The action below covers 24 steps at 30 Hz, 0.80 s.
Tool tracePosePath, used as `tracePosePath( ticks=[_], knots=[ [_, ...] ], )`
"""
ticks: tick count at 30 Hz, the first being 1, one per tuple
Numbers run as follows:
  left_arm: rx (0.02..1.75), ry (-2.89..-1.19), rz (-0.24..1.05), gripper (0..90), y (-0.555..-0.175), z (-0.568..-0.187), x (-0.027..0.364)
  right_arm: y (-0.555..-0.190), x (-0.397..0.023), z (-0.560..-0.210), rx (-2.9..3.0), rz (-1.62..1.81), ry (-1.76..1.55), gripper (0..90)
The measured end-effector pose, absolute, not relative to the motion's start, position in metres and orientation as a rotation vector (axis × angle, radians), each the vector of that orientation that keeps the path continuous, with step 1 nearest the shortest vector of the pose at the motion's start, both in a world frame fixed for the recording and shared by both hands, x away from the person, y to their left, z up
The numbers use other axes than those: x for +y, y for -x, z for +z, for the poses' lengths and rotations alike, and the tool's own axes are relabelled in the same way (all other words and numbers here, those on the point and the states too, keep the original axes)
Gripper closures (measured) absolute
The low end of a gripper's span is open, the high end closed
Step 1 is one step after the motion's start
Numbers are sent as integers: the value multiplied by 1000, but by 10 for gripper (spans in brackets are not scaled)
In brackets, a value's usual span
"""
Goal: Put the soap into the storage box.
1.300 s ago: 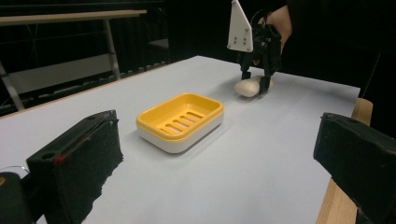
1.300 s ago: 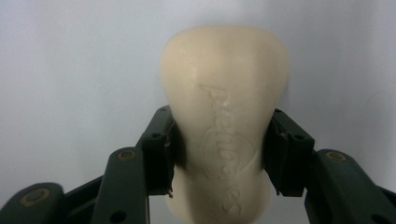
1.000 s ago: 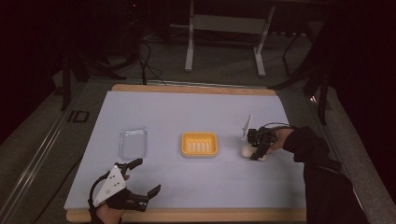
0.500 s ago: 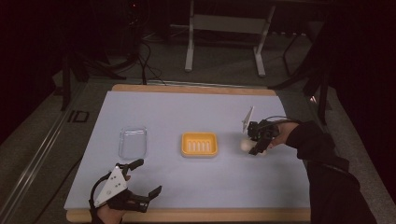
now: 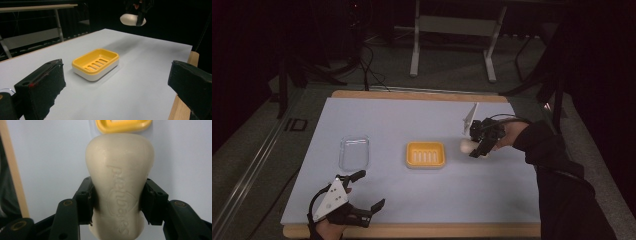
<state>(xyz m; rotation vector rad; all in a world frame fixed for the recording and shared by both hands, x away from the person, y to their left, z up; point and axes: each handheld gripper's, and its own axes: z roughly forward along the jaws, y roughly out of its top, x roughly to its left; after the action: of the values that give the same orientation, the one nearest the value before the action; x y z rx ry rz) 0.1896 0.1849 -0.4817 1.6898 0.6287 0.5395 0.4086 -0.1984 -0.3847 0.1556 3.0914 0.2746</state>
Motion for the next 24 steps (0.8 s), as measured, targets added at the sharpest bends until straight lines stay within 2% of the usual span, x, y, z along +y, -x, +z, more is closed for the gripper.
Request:
tracePosePath(
  ticks=[11, 24],
  knots=[
    [629, -1690, 535, 11, -190, -482, 185, -406, -174, -371, 3028, 426, -54, 498],
    [623, -1692, 534, 11, -189, -481, 186, -404, -145, -377, 2989, 572, 111, 498]
  ],
)
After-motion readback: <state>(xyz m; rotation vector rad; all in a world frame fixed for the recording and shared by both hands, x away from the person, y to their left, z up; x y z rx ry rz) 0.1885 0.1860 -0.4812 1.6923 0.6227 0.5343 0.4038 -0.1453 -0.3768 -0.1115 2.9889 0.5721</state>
